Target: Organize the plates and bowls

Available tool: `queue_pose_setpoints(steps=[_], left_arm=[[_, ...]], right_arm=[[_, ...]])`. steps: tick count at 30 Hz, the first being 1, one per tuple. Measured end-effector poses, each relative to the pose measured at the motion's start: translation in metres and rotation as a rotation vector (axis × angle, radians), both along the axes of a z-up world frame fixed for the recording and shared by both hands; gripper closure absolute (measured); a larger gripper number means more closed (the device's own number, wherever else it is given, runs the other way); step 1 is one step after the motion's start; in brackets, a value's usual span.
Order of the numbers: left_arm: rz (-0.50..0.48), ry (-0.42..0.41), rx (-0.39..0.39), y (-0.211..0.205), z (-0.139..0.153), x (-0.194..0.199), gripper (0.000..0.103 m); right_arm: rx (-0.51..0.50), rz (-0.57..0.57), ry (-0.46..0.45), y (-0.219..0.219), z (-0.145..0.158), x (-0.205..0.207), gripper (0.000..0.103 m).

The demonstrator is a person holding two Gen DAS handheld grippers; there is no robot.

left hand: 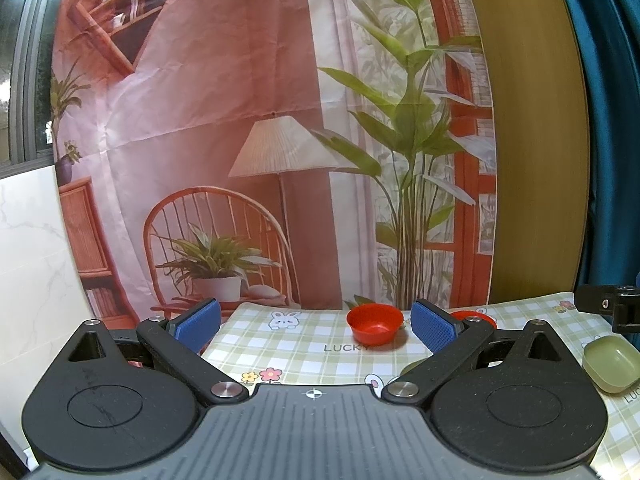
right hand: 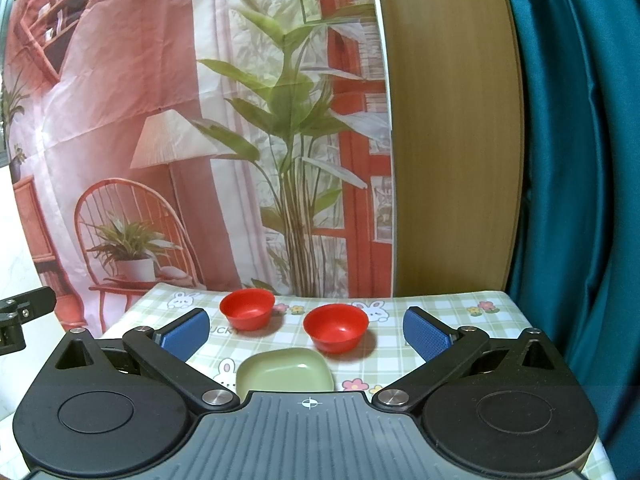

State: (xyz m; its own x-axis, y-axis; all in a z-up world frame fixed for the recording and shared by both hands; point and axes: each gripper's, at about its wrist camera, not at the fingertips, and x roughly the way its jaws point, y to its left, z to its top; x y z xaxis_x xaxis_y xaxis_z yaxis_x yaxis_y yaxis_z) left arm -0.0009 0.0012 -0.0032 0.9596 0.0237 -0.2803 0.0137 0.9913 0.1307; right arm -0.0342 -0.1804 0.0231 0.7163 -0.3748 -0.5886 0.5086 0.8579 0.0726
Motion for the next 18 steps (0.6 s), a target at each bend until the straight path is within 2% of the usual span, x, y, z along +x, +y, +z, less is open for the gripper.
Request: queue_pose_setpoints(steps=[18], left_arm=[[-0.001, 0.007, -0.001, -0.0009, 0.001, 0.0009, 0.001]], right_arm=[[-0.001, 0.0, 0.0, -0.0001, 0.0004, 0.0, 0.0]])
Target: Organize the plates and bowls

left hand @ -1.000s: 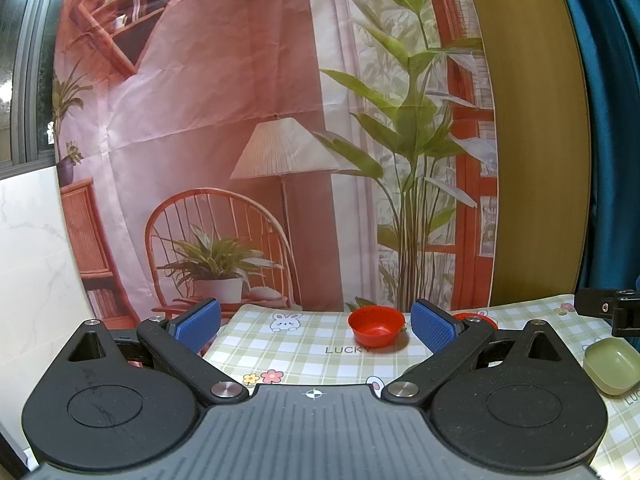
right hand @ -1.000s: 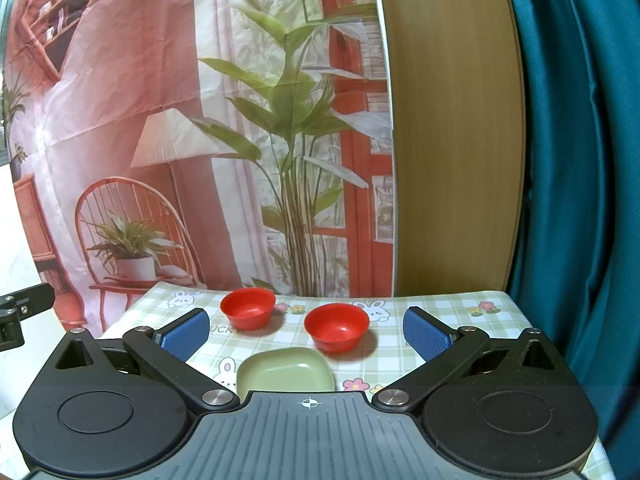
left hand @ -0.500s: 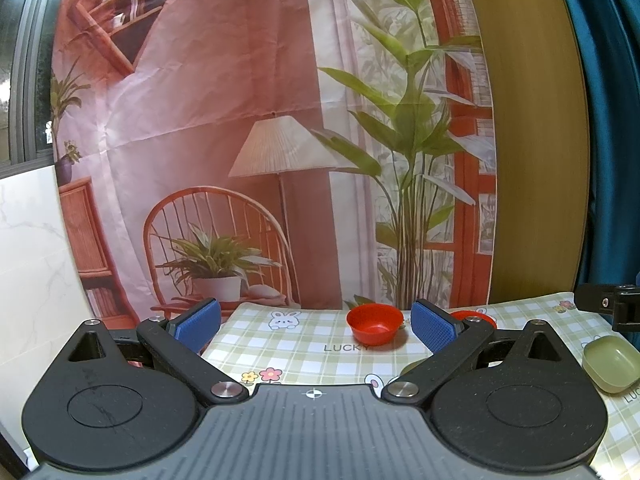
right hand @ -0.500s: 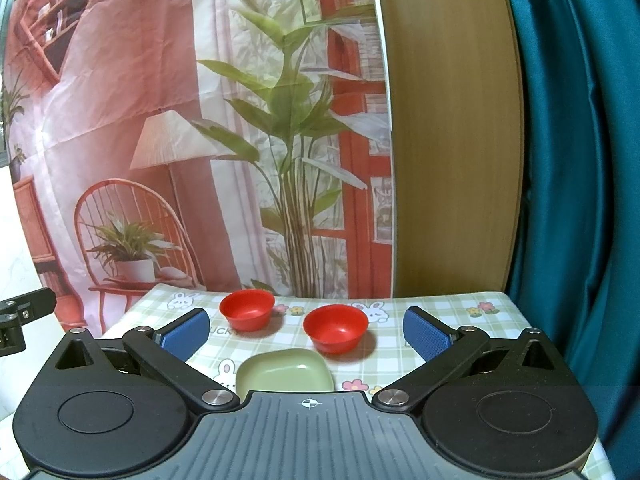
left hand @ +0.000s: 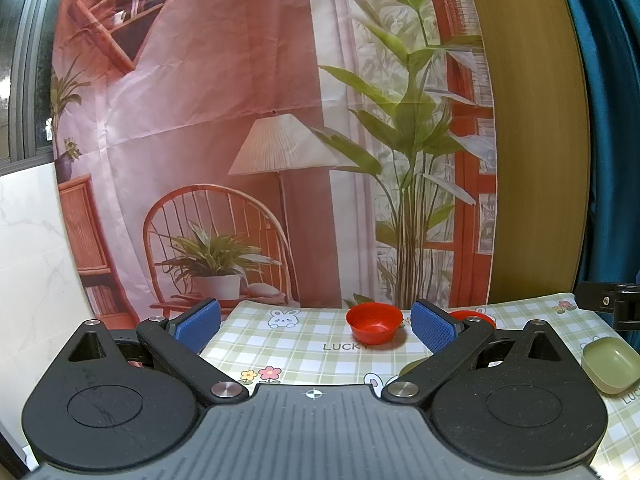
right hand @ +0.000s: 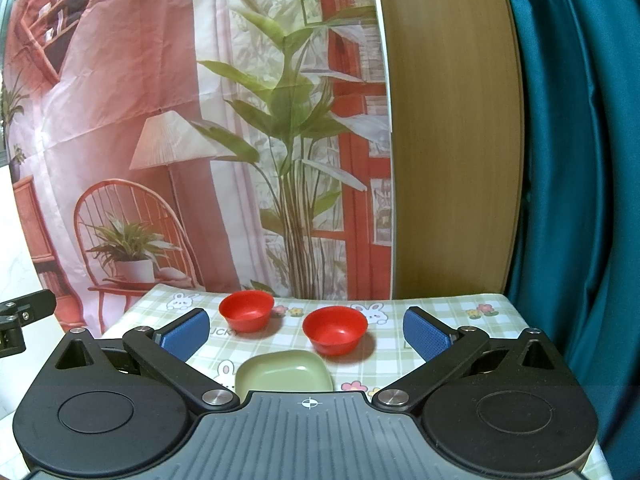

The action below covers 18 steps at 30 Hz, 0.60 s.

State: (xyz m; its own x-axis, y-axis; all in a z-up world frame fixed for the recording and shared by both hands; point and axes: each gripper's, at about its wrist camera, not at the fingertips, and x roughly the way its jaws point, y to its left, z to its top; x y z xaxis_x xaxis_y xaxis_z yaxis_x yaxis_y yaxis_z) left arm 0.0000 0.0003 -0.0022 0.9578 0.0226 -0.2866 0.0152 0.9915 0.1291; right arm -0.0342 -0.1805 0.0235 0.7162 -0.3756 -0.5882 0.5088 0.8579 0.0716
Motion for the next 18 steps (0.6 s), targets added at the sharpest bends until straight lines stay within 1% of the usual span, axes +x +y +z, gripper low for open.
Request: queue_pose_setpoints(steps=[18], left_arm=[[-0.003, 0.005, -0.002, -0.0009, 0.0004, 0.0009, 0.001]], right_arm=[[-0.001, 0.0, -0.001, 0.0002, -0.0007, -0.0005, 0.0]])
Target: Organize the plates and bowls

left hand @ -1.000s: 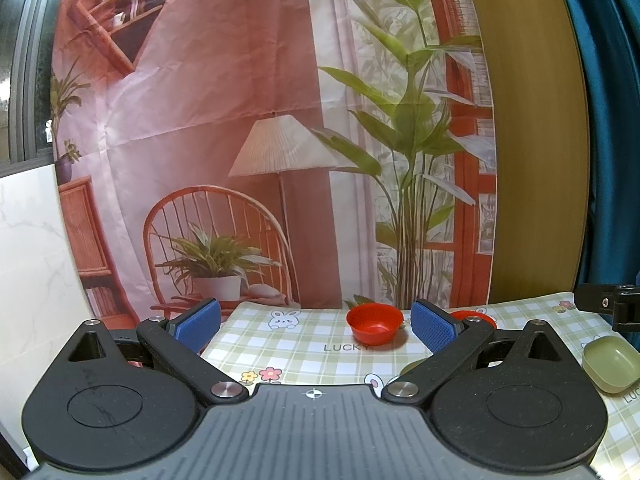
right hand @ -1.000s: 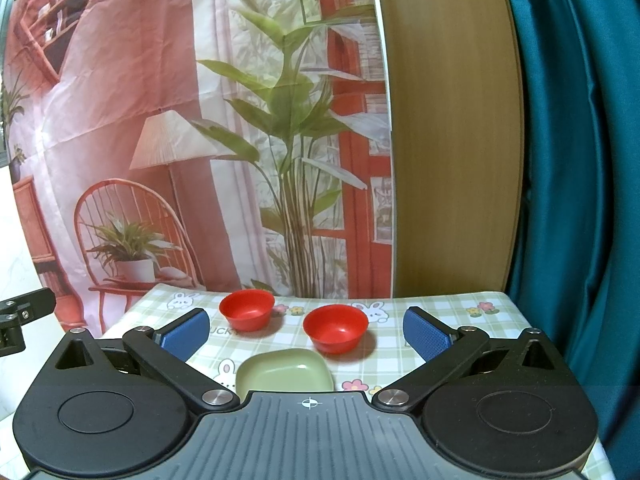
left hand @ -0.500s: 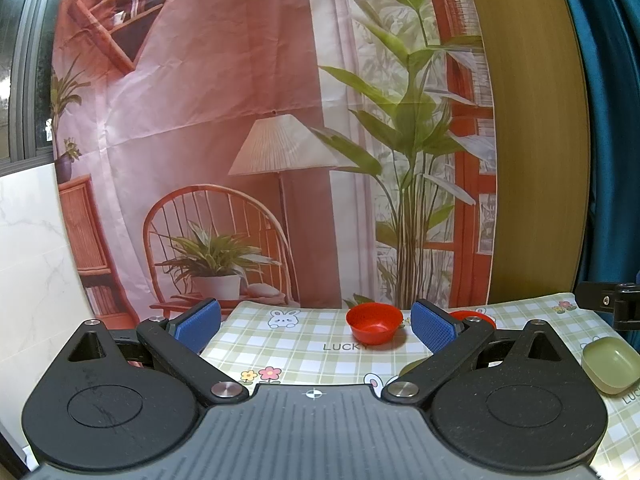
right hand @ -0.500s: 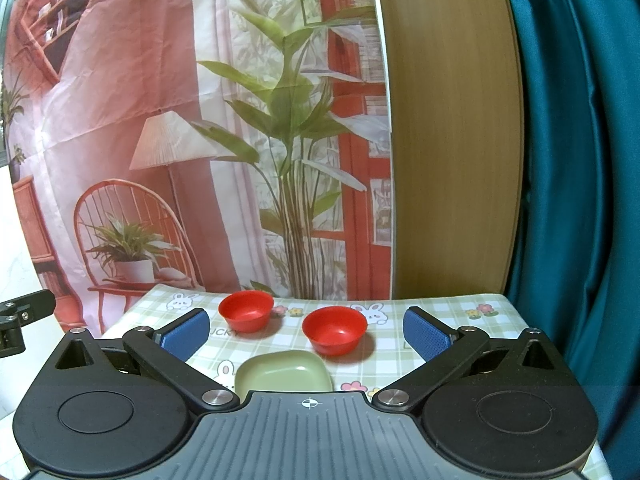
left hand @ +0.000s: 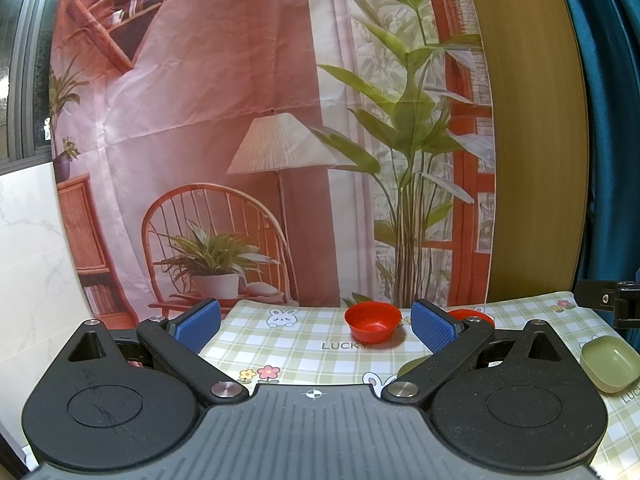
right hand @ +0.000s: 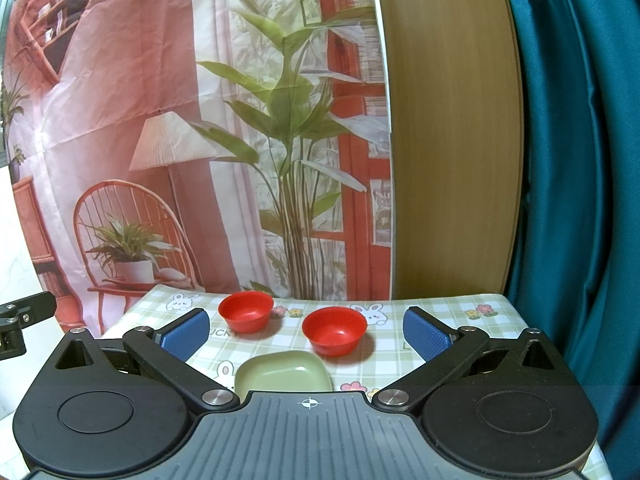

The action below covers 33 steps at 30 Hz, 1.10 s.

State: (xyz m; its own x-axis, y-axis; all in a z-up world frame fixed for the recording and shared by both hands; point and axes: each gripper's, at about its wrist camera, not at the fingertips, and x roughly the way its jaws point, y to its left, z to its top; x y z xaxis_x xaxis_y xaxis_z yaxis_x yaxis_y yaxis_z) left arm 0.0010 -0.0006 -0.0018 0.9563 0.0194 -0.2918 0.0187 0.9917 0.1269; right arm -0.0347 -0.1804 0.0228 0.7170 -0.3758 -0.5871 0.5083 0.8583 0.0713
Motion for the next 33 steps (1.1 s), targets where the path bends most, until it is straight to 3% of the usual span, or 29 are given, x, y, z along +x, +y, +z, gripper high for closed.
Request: queue_pose_setpoints(steps=[17, 25, 33], left_arm=[[0.031, 0.042, 0.013, -0.005, -0.002, 0.006, 0.001], [0.031, 0.102, -0.134, 0.0, -0.014, 0.028, 0.001], [-0.04, 0.142, -0.049, -0.04, -0.036, 0.056, 0.002]], right_arm=[[0.001, -0.001, 0.02, -0.006, 0.001, 0.002, 0.0], [-0.038, -0.029, 0.025, -0.036, -0.004, -0.001, 0.0], [-0.037, -0.059, 0.064, -0.082, -0.027, -0.003, 0.0]])
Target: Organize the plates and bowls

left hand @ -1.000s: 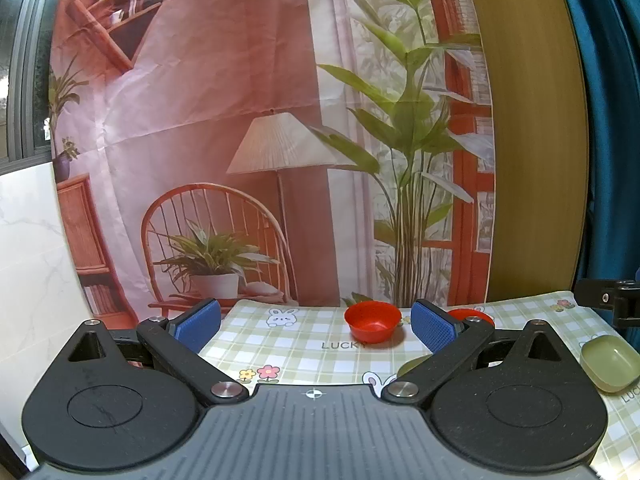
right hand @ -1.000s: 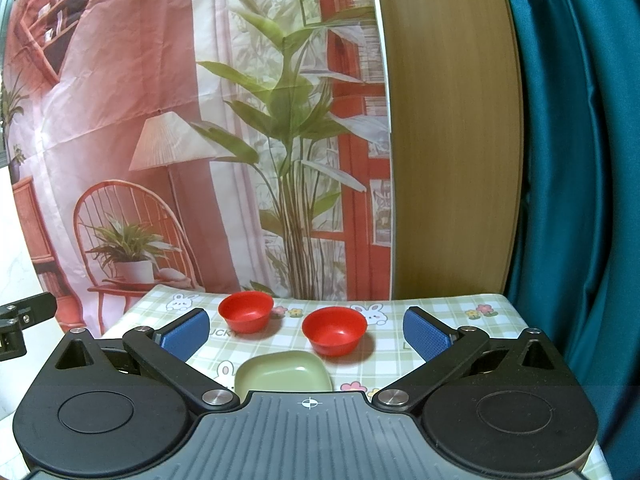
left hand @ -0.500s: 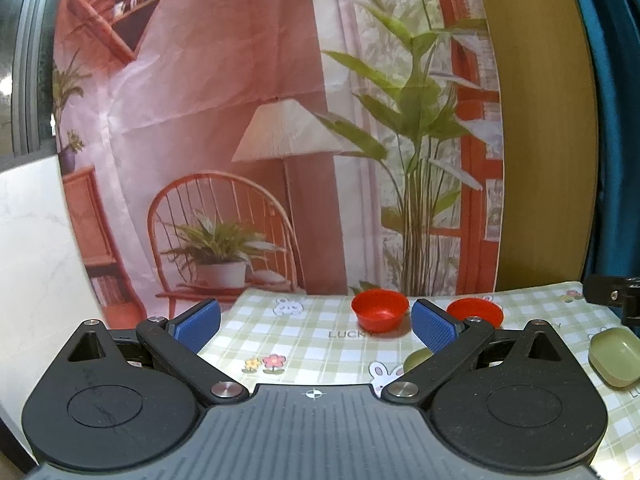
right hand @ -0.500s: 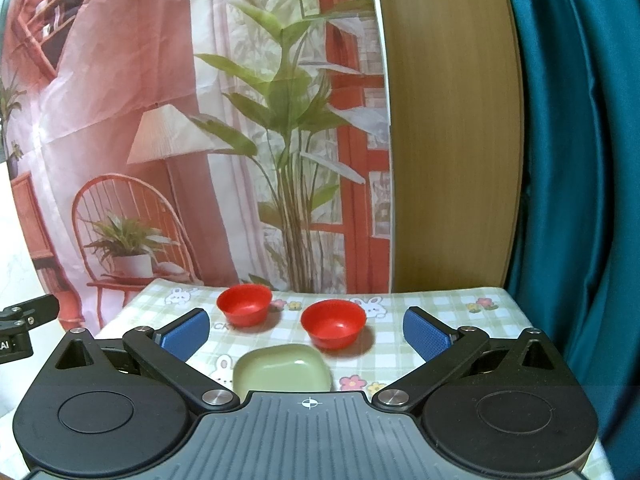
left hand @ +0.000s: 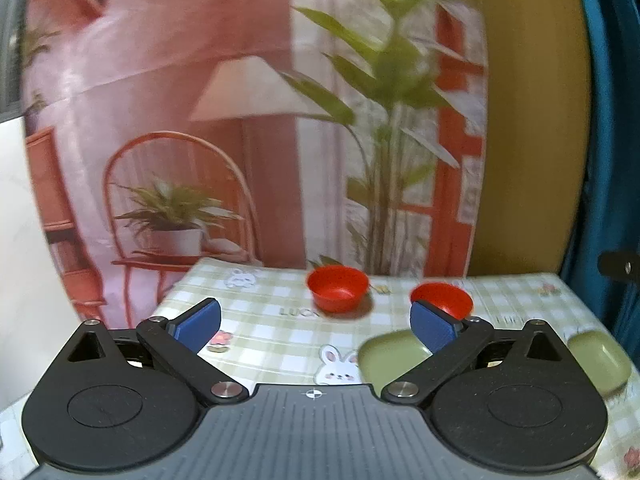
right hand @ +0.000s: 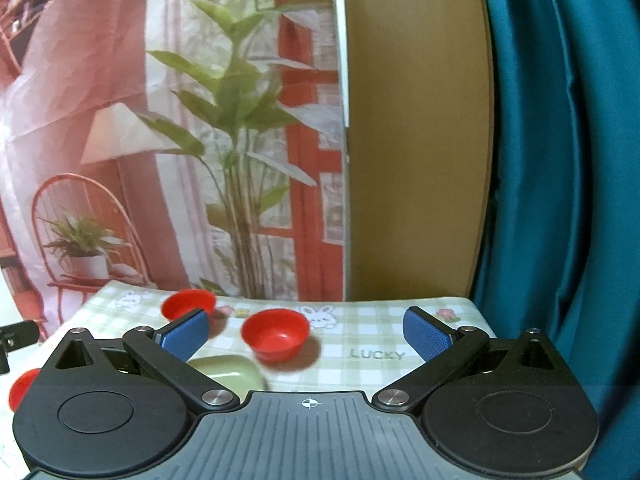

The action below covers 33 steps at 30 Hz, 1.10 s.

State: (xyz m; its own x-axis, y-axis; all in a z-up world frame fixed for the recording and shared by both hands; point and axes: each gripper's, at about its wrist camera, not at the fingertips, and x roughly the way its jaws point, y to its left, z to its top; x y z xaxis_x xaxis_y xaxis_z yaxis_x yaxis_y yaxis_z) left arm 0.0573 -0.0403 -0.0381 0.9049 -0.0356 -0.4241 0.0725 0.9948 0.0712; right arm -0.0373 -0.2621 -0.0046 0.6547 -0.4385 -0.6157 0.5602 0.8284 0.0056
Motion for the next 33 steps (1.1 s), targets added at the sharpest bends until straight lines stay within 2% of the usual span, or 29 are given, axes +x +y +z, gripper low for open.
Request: queue_pose_setpoints(steps=[3, 5, 8, 13, 17, 19, 22, 25, 28, 33], left_arm=[[-0.038, 0.032, 0.027, -0.018, -0.011, 0.014, 0.006], [-0.054, 0.065, 0.034, -0.028, -0.018, 0.025, 0.016], [-0.095, 0.119, 0.016, -0.042, -0.029, 0.043, 0.025], [-0.125, 0.123, 0.037, -0.07, -0.043, 0.06, 0.028], [-0.161, 0.156, 0.019, -0.089, -0.053, 0.076, 0.042], [-0.175, 0.177, 0.013, -0.098, -0.058, 0.083, 0.044], [-0.194, 0.197, 0.042, -0.112, -0.066, 0.09, 0.052], [-0.23, 0.199, 0.072, -0.127, -0.072, 0.095, 0.056], [-0.244, 0.212, 0.063, -0.136, -0.078, 0.097, 0.056], [-0.285, 0.255, -0.027, -0.145, -0.088, 0.104, 0.056]], right_arm=[[0.004, -0.003, 0.025, -0.014, -0.012, -0.001, 0.001], [0.01, -0.006, 0.041, -0.023, -0.02, -0.002, 0.001], [0.032, -0.004, 0.055, -0.038, -0.032, -0.004, 0.002], [0.043, -0.012, 0.087, -0.064, -0.05, -0.006, 0.005], [0.044, -0.015, 0.107, -0.081, -0.061, -0.008, 0.006], [0.043, -0.014, 0.118, -0.089, -0.066, -0.009, 0.007], [0.051, -0.009, 0.137, -0.1, -0.074, -0.008, 0.012], [0.058, -0.017, 0.166, -0.112, -0.084, -0.008, 0.015], [0.078, -0.017, 0.186, -0.124, -0.093, -0.008, 0.018], [0.091, -0.026, 0.211, -0.14, -0.104, -0.013, 0.022]])
